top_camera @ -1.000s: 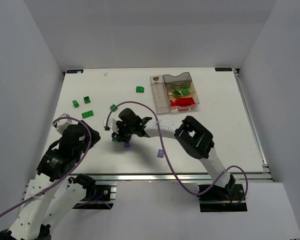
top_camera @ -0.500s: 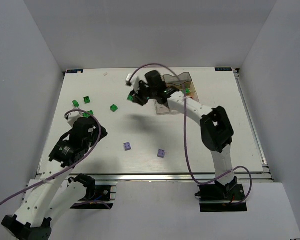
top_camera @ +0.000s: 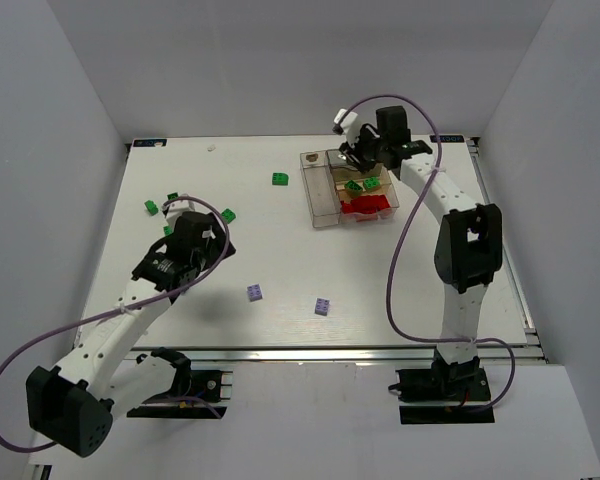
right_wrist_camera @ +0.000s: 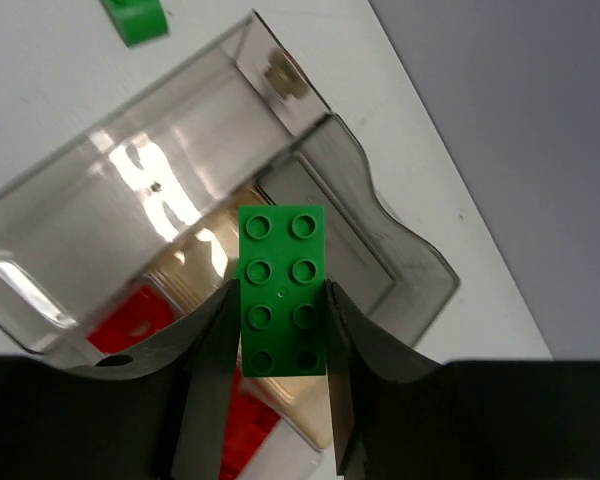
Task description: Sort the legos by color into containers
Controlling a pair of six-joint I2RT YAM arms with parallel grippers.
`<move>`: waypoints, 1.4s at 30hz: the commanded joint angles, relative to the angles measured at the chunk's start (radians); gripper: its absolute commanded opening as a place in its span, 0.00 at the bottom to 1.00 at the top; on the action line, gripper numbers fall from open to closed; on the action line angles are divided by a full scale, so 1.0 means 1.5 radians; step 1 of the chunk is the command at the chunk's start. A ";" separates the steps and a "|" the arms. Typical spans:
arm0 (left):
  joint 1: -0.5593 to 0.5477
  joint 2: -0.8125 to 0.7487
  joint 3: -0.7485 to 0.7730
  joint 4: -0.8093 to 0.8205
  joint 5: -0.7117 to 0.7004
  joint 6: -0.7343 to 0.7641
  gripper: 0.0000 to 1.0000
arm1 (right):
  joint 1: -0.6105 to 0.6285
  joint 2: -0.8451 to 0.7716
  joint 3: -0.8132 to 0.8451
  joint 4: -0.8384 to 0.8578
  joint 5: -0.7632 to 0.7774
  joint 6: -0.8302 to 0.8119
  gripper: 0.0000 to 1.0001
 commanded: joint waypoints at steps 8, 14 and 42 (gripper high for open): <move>0.003 0.058 0.013 0.053 0.009 -0.016 0.85 | -0.073 0.095 0.107 -0.121 -0.078 -0.248 0.04; 0.003 0.114 0.040 0.049 0.009 -0.042 0.86 | -0.074 0.127 0.105 -0.123 -0.090 -0.308 0.21; 0.145 0.664 0.450 0.018 0.052 -0.028 0.89 | -0.120 -0.212 -0.249 0.142 -0.237 0.038 0.89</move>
